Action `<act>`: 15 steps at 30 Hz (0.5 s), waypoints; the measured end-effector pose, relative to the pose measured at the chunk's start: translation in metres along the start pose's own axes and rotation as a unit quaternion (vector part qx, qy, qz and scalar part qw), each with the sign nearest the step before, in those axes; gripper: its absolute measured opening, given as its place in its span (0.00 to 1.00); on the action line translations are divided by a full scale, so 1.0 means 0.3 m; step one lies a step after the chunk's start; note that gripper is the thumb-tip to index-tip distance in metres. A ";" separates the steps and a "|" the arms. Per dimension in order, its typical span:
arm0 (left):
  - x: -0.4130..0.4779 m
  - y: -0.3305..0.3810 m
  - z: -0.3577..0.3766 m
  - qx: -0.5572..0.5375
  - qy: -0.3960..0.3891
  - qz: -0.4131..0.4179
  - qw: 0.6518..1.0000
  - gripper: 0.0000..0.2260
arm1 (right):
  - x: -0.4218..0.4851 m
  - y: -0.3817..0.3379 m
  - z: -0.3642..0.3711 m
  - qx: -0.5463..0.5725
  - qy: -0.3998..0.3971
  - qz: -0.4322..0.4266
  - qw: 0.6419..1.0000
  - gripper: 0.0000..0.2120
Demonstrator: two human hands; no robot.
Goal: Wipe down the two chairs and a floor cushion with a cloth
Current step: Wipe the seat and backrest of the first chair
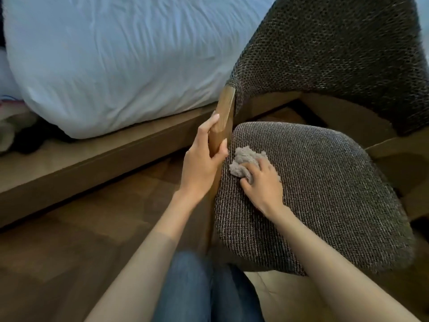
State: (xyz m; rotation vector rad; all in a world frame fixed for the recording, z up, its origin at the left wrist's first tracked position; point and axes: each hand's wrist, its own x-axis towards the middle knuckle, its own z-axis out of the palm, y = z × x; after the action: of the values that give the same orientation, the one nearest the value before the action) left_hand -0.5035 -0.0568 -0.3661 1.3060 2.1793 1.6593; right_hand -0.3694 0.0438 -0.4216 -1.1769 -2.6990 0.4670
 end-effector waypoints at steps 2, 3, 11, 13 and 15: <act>0.000 0.062 -0.044 0.031 -0.047 -0.070 0.996 0.22 | 0.006 -0.025 -0.082 0.026 -0.109 0.032 0.993 0.20; 0.008 0.101 -0.073 0.052 -0.073 -0.103 0.991 0.21 | 0.007 -0.044 -0.134 0.044 -0.152 0.052 0.986 0.20; 0.169 0.543 -0.489 0.181 -0.269 -0.201 0.924 0.21 | -0.086 -0.297 -0.771 0.221 -0.128 0.152 0.955 0.17; 0.212 0.675 -0.591 0.190 -0.266 -0.200 0.923 0.20 | -0.112 -0.375 -0.928 0.230 -0.123 0.144 0.955 0.16; 0.256 0.791 -0.676 0.189 -0.260 -0.196 0.926 0.19 | -0.130 -0.450 -1.067 0.237 -0.120 0.133 0.955 0.15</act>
State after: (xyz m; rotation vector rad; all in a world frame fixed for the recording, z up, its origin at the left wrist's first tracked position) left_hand -0.5299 -0.1464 -0.0583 1.1080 2.2674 0.6708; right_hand -0.3501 -0.0014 -0.0755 -1.4035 -2.3930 1.2893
